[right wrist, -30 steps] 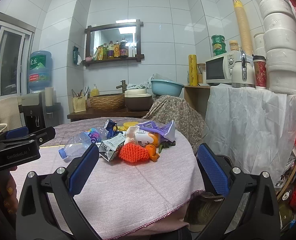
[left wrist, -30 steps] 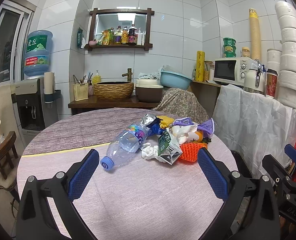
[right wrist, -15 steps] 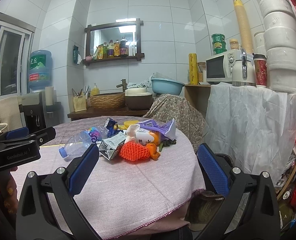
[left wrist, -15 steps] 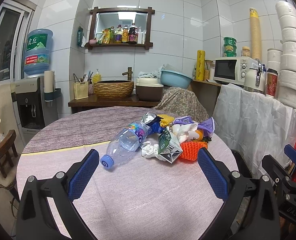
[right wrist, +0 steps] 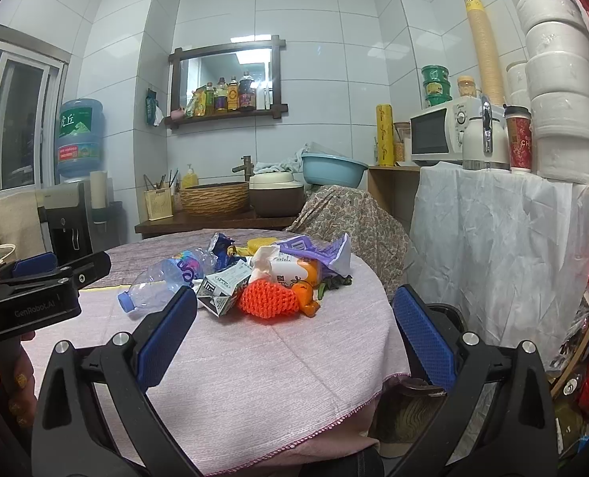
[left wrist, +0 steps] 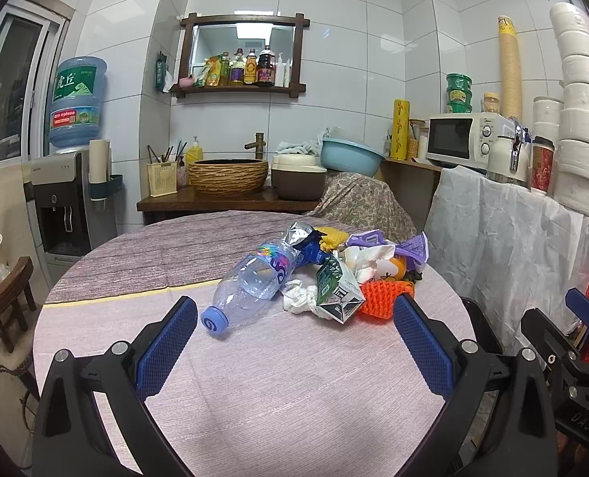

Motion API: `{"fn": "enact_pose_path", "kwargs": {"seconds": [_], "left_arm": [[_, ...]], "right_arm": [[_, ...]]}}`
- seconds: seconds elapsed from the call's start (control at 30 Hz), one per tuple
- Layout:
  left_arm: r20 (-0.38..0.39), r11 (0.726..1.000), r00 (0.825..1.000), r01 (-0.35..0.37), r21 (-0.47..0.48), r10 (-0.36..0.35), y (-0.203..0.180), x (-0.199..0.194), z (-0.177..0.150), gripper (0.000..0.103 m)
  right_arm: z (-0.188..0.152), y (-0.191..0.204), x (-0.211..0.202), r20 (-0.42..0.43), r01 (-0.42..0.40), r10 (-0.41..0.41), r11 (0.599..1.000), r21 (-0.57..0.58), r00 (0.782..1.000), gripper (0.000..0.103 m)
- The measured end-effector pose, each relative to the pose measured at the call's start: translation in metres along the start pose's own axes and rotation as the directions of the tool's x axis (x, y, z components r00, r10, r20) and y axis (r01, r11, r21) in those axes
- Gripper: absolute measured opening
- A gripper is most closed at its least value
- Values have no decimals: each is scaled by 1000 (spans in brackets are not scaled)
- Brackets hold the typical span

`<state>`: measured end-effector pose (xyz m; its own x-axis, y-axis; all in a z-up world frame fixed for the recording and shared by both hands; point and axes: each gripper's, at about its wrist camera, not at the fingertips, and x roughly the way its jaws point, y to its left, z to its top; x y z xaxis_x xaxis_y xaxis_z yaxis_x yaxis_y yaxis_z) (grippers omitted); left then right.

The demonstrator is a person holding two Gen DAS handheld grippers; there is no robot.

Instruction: Collect trash

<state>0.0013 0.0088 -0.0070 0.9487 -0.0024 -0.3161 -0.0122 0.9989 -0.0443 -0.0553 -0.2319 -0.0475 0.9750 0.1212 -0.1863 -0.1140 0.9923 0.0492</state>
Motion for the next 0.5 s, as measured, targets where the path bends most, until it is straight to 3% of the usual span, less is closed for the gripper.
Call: {"fn": "enact_pose_path", "kwargs": {"seconds": [0.5], "left_arm": [[-4,1000,1000,-4,-2,4,1,0,1,98]], "right_arm": [[-3,0,0,-2,-1,1,1000,2,1000,98]]}}
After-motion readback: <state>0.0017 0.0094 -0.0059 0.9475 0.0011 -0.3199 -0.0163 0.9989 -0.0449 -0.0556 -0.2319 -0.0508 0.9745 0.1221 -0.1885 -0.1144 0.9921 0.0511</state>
